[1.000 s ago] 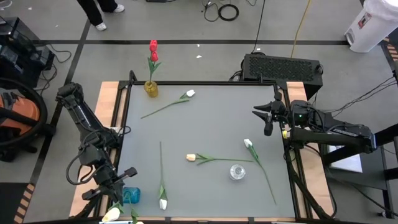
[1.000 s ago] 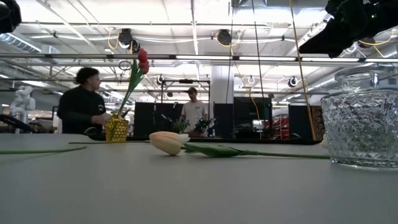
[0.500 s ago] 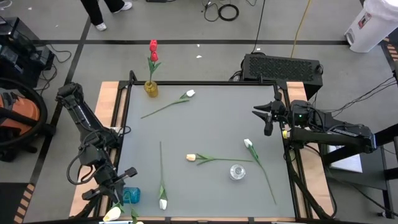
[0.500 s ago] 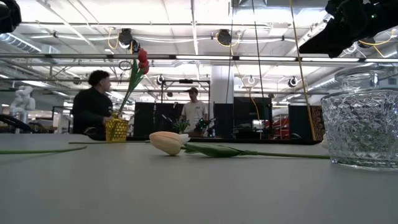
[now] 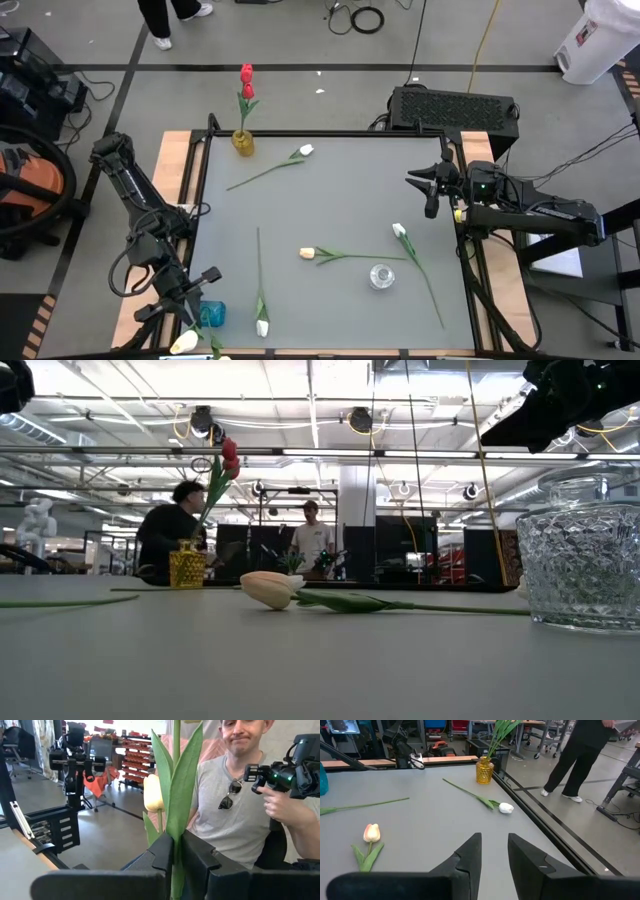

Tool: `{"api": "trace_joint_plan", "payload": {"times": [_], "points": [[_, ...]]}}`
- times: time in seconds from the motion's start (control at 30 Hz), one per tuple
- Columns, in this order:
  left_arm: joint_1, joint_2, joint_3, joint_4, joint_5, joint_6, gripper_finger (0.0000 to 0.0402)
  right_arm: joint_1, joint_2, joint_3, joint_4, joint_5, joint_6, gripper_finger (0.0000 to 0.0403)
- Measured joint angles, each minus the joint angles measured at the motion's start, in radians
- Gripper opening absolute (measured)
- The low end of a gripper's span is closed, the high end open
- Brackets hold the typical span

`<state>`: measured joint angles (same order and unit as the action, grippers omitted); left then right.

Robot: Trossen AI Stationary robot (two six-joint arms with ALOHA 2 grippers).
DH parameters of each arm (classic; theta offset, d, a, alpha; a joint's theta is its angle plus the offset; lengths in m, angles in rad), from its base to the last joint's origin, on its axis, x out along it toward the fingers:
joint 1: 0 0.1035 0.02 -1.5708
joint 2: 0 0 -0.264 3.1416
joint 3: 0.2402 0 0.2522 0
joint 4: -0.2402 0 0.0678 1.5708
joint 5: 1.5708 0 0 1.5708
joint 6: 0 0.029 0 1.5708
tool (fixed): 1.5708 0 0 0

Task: Sort flowers into vase by color
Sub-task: Put the left yellow tulip into the blue vase

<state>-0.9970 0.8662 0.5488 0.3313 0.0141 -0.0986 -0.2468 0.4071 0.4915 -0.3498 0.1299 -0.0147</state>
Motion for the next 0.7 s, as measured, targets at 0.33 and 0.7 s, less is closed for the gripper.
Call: {"api": "trace_joint_plan", "payload": {"times": [0.33,0.7], "points": [[0.000,0.000,0.000,0.018,-0.023,0.000,0.0128,0.000,0.000,0.000,0.000,0.000,0.000,0.0086],[0.000,-0.001,0.000,0.019,-0.020,-0.027,0.0167,0.000,0.000,0.000,0.000,0.000,0.000,0.0086]]}}
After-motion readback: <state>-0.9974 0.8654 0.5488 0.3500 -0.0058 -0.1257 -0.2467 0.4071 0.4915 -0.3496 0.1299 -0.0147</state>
